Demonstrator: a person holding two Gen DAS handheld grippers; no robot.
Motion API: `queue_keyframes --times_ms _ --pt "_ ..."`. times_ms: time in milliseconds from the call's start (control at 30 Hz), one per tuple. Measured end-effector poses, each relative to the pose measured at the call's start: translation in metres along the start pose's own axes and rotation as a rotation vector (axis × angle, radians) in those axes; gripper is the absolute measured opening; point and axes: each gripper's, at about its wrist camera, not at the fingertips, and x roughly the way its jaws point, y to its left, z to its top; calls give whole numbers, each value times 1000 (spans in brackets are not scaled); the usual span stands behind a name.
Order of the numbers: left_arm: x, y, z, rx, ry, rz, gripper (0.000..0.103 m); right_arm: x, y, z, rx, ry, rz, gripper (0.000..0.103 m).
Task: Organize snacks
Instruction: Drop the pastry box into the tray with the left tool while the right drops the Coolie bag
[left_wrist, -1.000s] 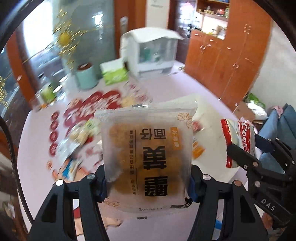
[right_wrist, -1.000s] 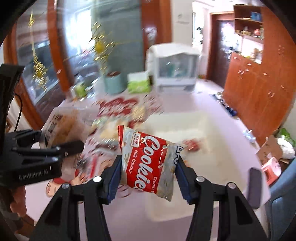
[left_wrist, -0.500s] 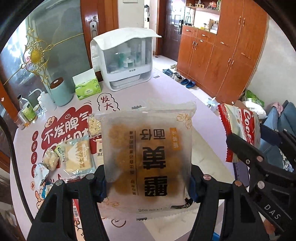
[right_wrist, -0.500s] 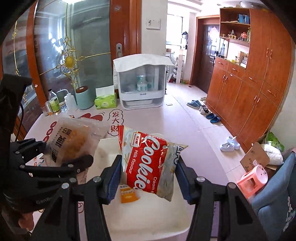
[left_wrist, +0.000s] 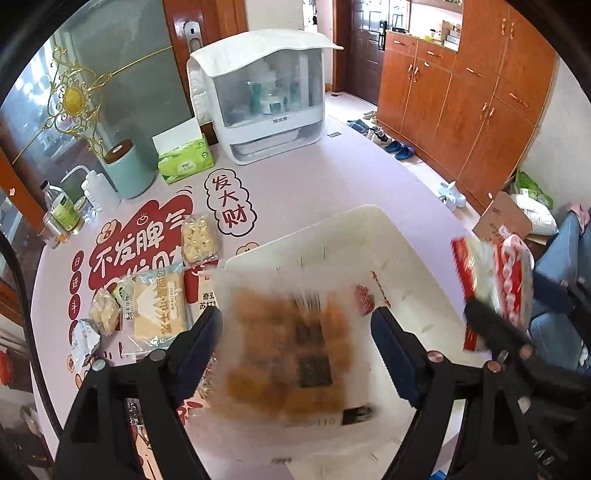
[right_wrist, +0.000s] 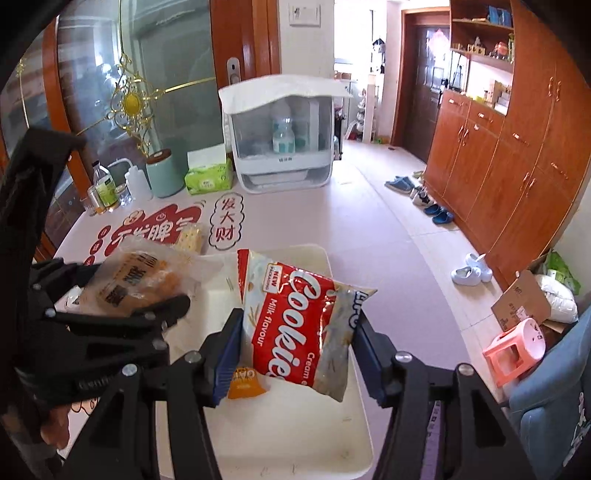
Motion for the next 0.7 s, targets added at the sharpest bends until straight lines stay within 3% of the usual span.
queue_keyframes --times_ms 67,133,200,267,400,700 --pt "2 2 3 -2 2 38 94 8 -1 -2 -2 27 22 63" --pt "4 6 5 -15 1 65 94 12 -2 -4 -2 40 36 66" --pt "6 10 7 -32 11 51 94 17 -4 -6 -4 52 44 68" --pt "7 12 8 -41 13 43 103 20 -6 -8 -3 63 59 73" --pt "9 11 7 -45 13 38 103 22 -10 -7 18 71 88 83" --pt "13 11 1 -96 80 -33 103 21 -14 -6 37 59 82 84"
